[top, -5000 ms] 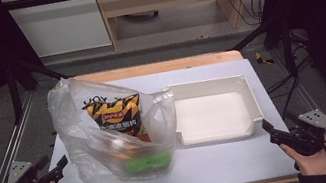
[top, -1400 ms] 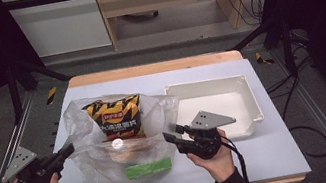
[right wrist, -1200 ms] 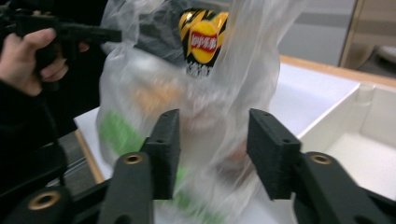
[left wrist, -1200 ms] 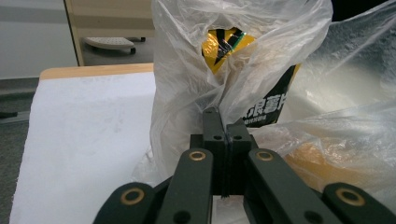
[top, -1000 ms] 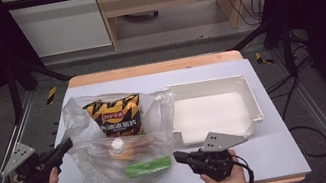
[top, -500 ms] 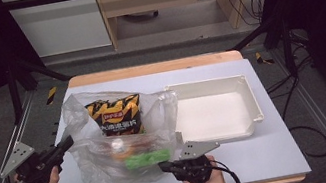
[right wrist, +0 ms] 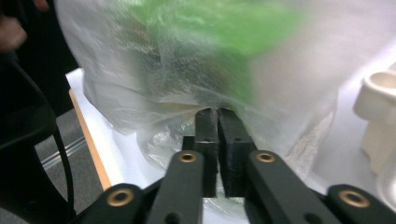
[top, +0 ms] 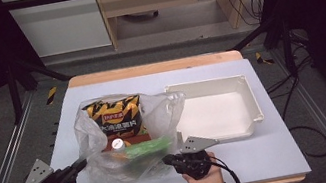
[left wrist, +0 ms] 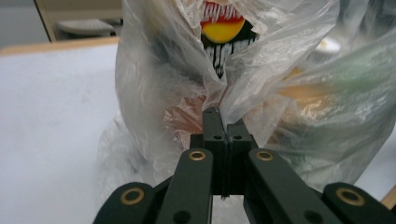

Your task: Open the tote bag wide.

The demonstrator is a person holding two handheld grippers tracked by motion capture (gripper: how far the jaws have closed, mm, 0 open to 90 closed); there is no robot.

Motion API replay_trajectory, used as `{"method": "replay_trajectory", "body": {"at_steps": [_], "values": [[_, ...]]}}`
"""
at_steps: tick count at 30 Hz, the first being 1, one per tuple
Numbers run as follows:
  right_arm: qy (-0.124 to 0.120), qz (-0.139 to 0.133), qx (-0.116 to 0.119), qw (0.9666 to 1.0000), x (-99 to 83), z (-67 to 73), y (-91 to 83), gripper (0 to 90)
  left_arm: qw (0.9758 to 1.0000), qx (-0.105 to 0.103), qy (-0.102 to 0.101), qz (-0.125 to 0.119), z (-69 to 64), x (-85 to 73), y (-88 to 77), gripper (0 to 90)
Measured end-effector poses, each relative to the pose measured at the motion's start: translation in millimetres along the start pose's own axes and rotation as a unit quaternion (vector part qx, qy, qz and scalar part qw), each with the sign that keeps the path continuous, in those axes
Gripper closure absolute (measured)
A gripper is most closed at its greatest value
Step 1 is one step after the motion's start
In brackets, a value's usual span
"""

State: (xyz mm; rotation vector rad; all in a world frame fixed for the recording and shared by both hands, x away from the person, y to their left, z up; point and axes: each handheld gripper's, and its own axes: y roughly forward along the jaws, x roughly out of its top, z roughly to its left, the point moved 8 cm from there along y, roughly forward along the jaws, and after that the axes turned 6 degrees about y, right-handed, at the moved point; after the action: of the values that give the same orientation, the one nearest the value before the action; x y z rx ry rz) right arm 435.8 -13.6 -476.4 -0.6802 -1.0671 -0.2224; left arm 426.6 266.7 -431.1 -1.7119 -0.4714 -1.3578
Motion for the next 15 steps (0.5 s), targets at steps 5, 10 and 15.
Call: {"method": "replay_trajectory", "body": {"at_steps": [5, 10, 15], "values": [[0.003, -0.028, -0.003, 0.9996, 8.0, 2.2, -18.6, 72.7, 0.9999, -0.010, -0.006, 0.005, -1.9, -12.0, 3.2, 89.7], [-0.001, -0.069, -0.024, 0.9973, 21.2, 0.6, -37.2, 48.9, 0.9999, -0.013, -0.002, 0.004, -6.4, -14.3, 4.3, 89.7], [-0.007, -0.069, -0.039, 0.9969, 25.5, -2.2, -30.1, 46.2, 0.9998, -0.014, 0.002, 0.013, -8.4, -19.0, 8.4, 89.7]]}}
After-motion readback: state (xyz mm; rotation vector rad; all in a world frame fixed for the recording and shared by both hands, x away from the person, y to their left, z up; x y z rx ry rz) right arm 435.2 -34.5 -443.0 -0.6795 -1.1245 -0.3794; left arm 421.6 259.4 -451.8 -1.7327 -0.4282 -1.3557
